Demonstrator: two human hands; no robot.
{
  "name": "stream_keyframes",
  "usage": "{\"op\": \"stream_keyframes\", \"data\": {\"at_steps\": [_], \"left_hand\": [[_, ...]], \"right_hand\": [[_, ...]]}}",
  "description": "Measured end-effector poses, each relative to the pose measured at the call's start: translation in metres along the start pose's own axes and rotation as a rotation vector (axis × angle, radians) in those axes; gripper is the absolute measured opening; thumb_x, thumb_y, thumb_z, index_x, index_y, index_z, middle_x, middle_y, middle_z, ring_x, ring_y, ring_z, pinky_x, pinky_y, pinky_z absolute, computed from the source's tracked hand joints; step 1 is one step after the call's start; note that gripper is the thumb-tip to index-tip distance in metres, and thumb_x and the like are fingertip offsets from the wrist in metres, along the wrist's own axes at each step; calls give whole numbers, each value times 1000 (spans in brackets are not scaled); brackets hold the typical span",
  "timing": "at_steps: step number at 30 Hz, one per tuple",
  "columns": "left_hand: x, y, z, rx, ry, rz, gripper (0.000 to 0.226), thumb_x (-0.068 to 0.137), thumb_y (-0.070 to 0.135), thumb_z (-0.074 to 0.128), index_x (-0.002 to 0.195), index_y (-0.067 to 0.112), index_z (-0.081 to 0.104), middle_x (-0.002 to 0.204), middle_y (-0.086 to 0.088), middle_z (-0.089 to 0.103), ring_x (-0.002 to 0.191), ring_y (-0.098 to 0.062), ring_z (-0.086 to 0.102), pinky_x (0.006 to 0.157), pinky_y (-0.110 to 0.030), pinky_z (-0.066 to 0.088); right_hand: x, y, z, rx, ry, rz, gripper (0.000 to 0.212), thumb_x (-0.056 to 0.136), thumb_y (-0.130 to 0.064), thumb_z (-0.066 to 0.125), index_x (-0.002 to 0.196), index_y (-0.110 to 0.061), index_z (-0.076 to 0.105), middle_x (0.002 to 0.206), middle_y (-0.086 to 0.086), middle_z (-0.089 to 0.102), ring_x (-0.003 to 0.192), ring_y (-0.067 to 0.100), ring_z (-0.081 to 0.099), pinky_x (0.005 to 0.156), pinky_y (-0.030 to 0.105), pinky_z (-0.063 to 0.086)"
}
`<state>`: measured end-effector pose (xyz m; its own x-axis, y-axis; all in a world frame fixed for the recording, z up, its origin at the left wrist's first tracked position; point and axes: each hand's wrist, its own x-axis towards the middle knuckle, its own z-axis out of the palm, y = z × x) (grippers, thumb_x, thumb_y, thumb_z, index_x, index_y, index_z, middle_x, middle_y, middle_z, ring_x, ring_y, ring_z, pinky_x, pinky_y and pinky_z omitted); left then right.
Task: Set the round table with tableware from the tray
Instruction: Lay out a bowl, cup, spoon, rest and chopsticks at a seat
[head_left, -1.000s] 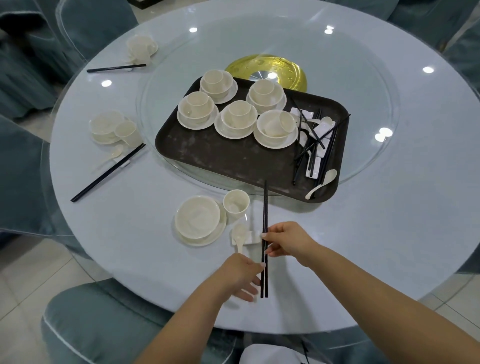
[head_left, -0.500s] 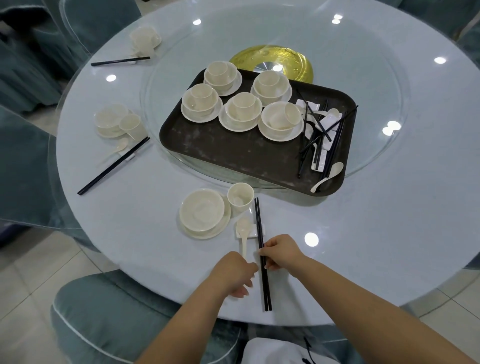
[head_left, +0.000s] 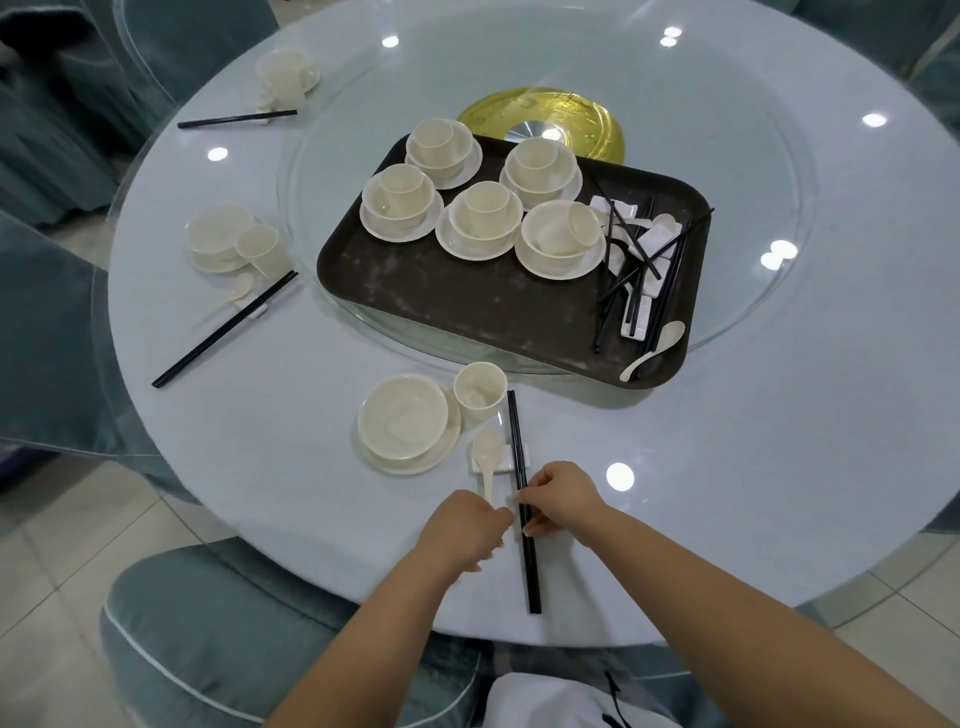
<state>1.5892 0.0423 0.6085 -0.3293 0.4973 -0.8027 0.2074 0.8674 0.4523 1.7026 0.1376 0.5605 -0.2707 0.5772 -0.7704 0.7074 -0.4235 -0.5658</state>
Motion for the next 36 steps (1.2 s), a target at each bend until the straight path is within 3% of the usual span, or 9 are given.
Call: {"op": "stream_keyframes", "data": {"at_steps": [14,17,19,21,24,27,29,32,36], "left_hand": [[0,7,-6,-180,232,220,30,90,34,58,81,8,70,73,2,71,76,-20,69,78,-38,53],[1,11,-8,-231,242,240,28,91,34,59,80,10,69,72,4,71,71,-15,69,70,-32,54],[2,14,-9,-244,250,247,27,91,34,59,78,11,67,72,4,71,67,-11,68,56,-22,52],[1,17,-11,-278,259,254,30,90,37,61,77,10,66,72,3,71,66,-9,68,49,-18,50],[-2,23,-15,-376,278,292,40,87,44,62,81,5,68,69,2,71,64,-6,68,68,-27,53],[-4,31,-24,-431,311,348,36,87,42,62,81,7,69,67,3,70,64,-6,67,80,-35,55],[-3,36,-34,-440,347,378,34,87,40,62,77,8,68,66,3,70,66,-8,68,81,-38,56],[3,45,-51,-421,410,401,34,89,38,61,76,8,68,66,2,69,73,-19,69,82,-42,56],[11,53,-68,-329,480,415,34,90,42,59,72,14,67,70,1,69,75,-21,66,69,-30,50]], "right_hand": [[-4,2,3,47,7,0,18,87,-10,70,81,-8,52,71,13,66,54,27,70,62,41,62],[-6,-2,0,40,-12,21,20,86,-14,71,82,-7,53,68,12,65,57,30,70,64,43,62],[-8,-9,-6,-9,7,-1,21,88,-20,69,85,-6,54,68,11,64,59,33,70,63,42,62],[-8,-17,-15,-106,116,-100,17,91,-24,62,87,-9,56,70,6,64,59,30,69,60,35,60],[-7,-26,-36,-378,490,-441,8,91,-19,57,96,-15,62,90,3,63,78,23,62,63,32,48],[1,-30,-55,-682,723,-814,31,85,-6,62,116,-6,65,115,13,64,107,33,58,87,41,48],[8,-32,-63,-889,660,-831,51,89,-9,56,140,-5,49,144,15,49,136,34,41,113,47,30],[22,-28,-73,-1121,502,-684,64,97,-19,35,156,-11,10,164,5,8,151,23,0,120,42,-3],[27,-14,-77,-1147,415,-545,71,97,-19,35,156,-16,-4,164,0,-6,151,22,-9,120,42,-5]]}}
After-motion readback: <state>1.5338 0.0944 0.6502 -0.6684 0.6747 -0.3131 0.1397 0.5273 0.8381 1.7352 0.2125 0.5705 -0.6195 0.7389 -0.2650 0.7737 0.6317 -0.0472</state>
